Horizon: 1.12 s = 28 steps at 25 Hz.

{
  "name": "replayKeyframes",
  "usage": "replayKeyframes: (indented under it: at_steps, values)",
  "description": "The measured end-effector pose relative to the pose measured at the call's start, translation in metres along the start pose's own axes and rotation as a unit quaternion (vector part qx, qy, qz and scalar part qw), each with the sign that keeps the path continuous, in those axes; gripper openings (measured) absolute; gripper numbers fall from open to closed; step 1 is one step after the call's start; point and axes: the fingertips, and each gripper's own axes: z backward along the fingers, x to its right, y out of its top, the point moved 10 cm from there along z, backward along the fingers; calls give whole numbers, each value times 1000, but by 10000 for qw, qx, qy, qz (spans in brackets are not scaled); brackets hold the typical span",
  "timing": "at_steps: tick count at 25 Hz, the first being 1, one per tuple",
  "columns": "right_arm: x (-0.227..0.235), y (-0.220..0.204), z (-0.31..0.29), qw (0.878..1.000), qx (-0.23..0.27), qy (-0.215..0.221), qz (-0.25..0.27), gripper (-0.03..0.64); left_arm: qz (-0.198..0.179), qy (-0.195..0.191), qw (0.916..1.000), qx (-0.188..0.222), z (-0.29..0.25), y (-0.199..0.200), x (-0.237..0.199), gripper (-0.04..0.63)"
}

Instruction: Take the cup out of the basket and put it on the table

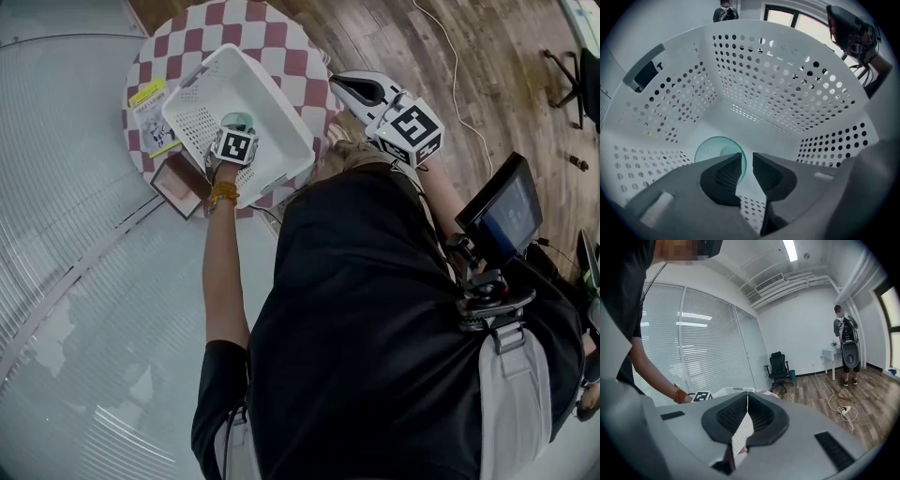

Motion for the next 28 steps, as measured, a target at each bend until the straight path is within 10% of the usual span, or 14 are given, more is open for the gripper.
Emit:
replayKeyframes:
  at_steps: [28]
  values:
    - [-2,1,-5,9999,56,81,22,12,-72,232,9996,-147,-1,-3,1,25]
